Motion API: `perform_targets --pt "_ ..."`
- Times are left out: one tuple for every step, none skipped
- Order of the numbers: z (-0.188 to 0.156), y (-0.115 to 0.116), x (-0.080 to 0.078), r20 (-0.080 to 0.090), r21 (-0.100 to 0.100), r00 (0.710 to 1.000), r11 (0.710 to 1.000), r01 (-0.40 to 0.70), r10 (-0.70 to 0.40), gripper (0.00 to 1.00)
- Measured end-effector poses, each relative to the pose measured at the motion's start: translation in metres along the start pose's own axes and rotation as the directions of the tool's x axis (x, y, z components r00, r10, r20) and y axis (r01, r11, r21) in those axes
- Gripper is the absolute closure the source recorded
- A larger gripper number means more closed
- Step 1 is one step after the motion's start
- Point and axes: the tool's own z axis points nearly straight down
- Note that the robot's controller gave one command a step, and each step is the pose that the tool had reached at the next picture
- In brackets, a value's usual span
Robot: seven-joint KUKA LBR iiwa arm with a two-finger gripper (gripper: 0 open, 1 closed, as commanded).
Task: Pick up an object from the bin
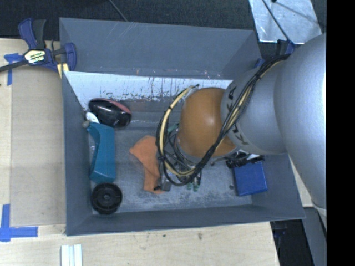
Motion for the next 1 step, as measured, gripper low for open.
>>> perform_targets --pt "0.0 0.0 0.0 0.0 0.0 1.0 1.0 0.0 0.0 1.0"
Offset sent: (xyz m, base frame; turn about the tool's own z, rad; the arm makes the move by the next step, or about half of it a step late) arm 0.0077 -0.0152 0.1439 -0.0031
